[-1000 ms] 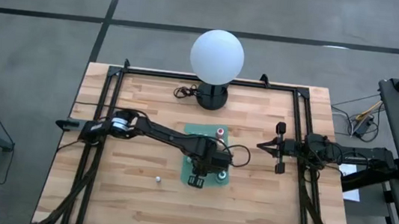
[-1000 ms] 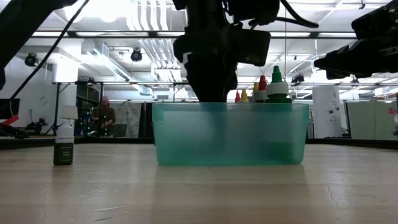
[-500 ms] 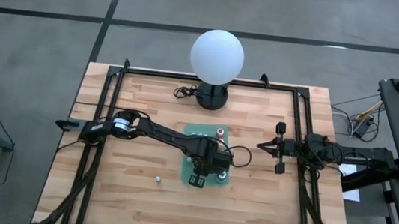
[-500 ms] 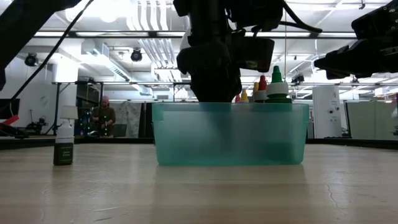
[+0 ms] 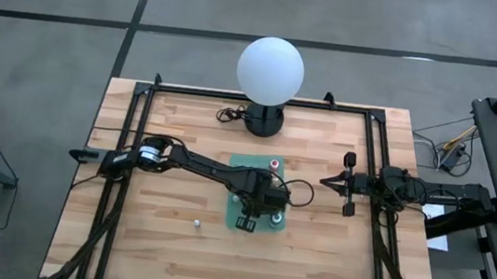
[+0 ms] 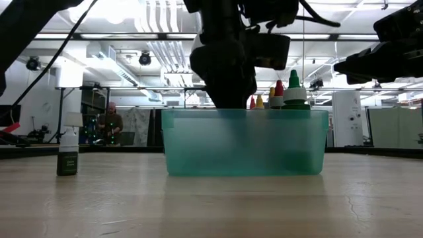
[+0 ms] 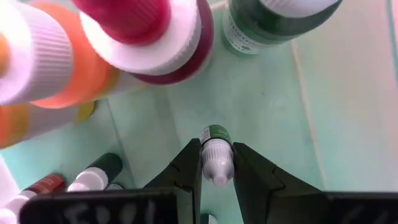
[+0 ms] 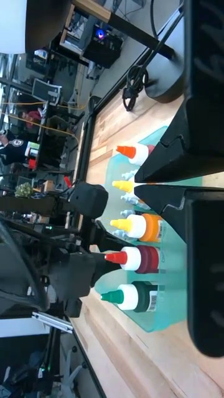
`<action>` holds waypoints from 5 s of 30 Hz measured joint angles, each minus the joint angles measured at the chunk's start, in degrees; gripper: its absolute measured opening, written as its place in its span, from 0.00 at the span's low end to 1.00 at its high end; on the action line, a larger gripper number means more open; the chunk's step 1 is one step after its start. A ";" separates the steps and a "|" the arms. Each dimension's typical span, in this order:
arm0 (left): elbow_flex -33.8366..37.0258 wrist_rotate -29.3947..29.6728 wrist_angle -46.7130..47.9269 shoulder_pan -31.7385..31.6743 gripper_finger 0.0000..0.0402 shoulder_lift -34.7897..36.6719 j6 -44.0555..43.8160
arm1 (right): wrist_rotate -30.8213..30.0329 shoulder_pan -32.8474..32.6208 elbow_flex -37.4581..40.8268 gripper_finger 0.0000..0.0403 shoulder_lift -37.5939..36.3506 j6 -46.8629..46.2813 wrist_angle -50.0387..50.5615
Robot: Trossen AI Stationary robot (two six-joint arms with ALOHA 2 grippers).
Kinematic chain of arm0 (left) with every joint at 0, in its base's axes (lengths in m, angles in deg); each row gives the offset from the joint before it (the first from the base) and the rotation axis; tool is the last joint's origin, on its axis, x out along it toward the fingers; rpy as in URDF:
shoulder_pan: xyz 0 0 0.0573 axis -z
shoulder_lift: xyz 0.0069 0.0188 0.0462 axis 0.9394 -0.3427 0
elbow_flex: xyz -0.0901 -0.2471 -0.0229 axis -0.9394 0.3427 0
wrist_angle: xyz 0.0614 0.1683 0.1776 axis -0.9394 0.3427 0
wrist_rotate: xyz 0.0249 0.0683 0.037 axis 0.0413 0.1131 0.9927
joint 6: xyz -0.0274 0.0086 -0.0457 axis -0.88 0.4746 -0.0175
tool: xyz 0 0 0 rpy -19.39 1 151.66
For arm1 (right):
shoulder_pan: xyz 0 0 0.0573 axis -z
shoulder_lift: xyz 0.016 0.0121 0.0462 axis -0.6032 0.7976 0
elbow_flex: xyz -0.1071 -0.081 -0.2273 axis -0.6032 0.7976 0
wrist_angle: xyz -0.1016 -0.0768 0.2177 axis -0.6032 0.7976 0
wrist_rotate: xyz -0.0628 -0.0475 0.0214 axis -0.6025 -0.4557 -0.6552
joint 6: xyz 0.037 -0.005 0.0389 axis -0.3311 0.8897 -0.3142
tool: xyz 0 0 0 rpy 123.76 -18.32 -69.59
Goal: Pick & Place food coloring
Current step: Put the top small green food coloring bottle into the green bin, then put the small green food coloring bottle into the green bin
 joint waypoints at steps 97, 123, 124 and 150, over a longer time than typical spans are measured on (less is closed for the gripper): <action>11.72 -0.48 -9.22 1.04 0.27 4.91 -1.26 | 0.00 0.02 0.00 0.02 -0.03 -0.02 0.00; 9.92 0.13 -6.89 1.01 0.28 7.86 -1.23 | 0.00 0.02 -0.02 0.02 -0.03 -0.04 -0.02; 10.13 0.13 -7.16 1.01 0.28 8.42 -1.24 | 0.00 0.02 0.00 0.02 -0.03 -0.12 0.00; 31.60 0.09 -9.67 2.74 0.06 37.55 -0.70 | 0.00 0.00 0.00 0.02 0.00 -0.12 0.00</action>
